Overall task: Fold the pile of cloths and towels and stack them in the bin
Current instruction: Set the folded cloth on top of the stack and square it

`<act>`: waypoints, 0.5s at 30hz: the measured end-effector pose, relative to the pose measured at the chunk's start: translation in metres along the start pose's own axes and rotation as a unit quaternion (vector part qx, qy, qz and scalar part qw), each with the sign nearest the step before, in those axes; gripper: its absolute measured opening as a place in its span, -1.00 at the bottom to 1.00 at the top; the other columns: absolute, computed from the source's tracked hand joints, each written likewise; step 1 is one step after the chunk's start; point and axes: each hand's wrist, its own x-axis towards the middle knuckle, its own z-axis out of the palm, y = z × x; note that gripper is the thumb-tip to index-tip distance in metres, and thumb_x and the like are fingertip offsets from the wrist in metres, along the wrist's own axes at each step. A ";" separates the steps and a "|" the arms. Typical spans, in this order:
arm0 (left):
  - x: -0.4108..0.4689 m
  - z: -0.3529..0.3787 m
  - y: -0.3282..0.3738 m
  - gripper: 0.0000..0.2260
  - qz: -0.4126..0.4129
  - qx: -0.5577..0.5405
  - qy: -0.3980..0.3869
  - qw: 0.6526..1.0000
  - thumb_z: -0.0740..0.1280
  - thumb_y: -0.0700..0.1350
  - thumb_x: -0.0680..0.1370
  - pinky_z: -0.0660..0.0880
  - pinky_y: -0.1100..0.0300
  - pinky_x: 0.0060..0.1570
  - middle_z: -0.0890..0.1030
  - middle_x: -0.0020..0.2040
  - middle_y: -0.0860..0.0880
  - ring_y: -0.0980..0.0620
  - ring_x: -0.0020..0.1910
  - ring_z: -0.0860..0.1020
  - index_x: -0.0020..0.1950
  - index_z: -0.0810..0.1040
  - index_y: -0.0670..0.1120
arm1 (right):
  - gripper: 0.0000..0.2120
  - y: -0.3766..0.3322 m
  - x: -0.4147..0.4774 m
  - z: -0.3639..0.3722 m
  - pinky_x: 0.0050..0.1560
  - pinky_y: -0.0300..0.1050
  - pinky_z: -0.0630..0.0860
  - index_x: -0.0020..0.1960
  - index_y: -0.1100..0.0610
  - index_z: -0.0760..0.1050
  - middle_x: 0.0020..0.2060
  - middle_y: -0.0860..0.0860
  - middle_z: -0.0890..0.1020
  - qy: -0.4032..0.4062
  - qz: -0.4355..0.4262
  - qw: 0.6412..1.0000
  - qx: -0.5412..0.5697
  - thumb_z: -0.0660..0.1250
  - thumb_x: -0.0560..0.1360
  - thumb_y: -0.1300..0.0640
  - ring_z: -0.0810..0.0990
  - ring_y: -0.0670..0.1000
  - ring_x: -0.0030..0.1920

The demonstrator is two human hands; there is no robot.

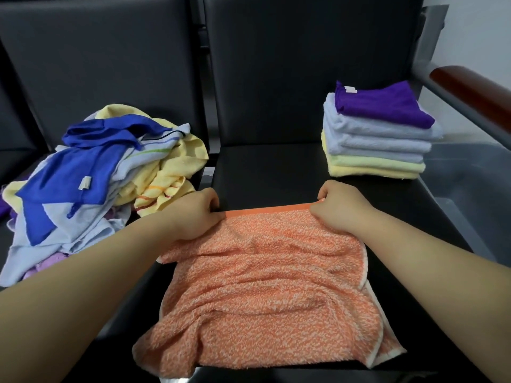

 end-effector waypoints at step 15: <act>-0.010 -0.038 -0.007 -0.72 0.052 0.122 -0.028 0.991 0.26 0.25 0.61 0.50 0.09 -0.14 0.57 -0.17 0.09 0.07 -0.18 0.53 -0.10 0.49 0.08 | -0.83 0.001 -0.002 0.004 -0.27 -0.05 0.45 0.04 0.02 0.41 0.05 0.03 0.40 -0.022 0.009 0.990 -0.140 0.25 0.58 -0.07 0.56 0.05 -0.12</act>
